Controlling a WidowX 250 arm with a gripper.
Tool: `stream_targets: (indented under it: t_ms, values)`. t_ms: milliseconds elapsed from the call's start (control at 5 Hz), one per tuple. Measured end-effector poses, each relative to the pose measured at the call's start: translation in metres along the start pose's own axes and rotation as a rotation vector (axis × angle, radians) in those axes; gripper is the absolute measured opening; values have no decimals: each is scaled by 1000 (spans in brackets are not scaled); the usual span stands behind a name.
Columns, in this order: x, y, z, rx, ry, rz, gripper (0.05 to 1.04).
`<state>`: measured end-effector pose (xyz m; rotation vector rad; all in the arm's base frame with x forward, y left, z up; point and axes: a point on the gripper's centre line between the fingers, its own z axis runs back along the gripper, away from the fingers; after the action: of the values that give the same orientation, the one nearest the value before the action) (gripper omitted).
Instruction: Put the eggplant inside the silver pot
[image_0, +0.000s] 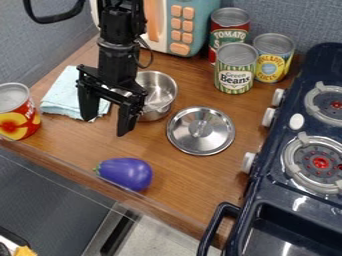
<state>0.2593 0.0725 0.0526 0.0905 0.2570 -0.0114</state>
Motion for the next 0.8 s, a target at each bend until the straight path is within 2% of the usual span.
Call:
stream_targets:
  t_ms: [200,400,800]
  values:
    - [0,-1,-7,-6,25,-3,999]
    - [5,0,-9,2,-9,-49,999]
    - [-3,-17,-1,20,-115,-364,999]
